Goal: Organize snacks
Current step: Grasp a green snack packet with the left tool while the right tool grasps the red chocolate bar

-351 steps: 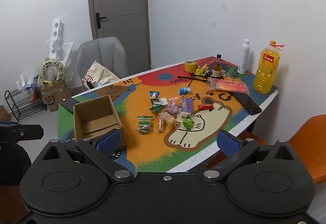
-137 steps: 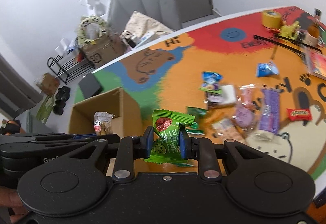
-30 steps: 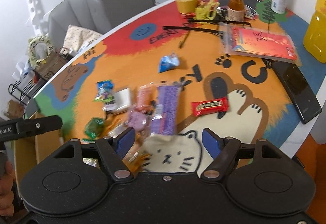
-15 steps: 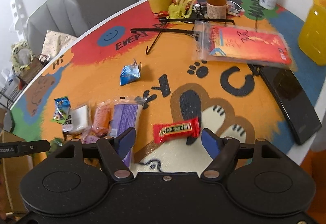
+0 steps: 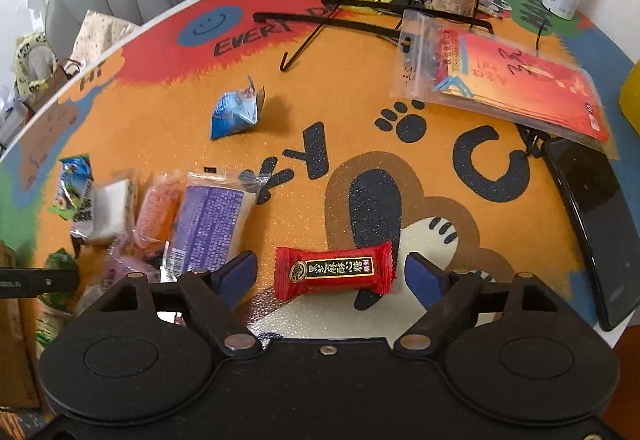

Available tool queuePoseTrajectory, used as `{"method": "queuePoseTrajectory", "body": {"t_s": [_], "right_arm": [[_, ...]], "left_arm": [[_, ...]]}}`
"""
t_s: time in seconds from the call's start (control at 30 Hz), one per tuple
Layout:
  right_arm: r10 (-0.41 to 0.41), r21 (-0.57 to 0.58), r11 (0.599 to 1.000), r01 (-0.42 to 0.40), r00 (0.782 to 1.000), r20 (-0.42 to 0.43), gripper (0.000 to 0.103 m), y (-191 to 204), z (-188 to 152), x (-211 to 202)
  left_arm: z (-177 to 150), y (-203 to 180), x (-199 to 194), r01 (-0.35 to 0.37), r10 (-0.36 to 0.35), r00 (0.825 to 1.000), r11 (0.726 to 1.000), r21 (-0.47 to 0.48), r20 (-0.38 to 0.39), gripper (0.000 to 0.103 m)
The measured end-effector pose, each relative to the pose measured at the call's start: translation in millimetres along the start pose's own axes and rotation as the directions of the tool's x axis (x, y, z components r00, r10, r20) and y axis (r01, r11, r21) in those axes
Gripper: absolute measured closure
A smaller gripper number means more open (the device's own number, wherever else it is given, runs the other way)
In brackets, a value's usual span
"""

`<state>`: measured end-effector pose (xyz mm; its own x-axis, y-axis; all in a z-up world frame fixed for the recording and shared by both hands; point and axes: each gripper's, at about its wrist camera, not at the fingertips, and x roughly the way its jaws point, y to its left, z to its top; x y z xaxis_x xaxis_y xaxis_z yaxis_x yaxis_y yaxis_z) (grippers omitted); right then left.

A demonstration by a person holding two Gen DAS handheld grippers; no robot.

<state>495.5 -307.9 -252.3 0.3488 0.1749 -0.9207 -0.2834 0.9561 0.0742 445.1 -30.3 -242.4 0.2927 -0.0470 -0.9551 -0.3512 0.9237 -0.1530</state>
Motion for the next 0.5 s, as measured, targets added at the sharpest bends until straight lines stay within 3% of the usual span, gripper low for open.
{"method": "queuePoseTrajectory", "body": {"t_s": [0.23,0.37,0.5], "right_arm": [[-0.022,-0.036,0.999,0.021,0.999,-0.038,0.033,6,-1,14],[-0.016,-0.073,0.997,0.014,0.999,-0.029,0.051,12,-4,10],[0.002,-0.063,0.998,-0.004,1.0,-0.027,0.057,14,-5,1]], "left_arm": [[-1,-1,-2,-0.004,0.004,1.0,1.0,0.006,0.014,0.076],[-1,1,-10,-0.001,0.001,0.999,1.0,-0.014,0.037,0.076],[-4,-1,-19,0.003,-0.003,0.999,1.0,-0.01,0.051,0.076]]}}
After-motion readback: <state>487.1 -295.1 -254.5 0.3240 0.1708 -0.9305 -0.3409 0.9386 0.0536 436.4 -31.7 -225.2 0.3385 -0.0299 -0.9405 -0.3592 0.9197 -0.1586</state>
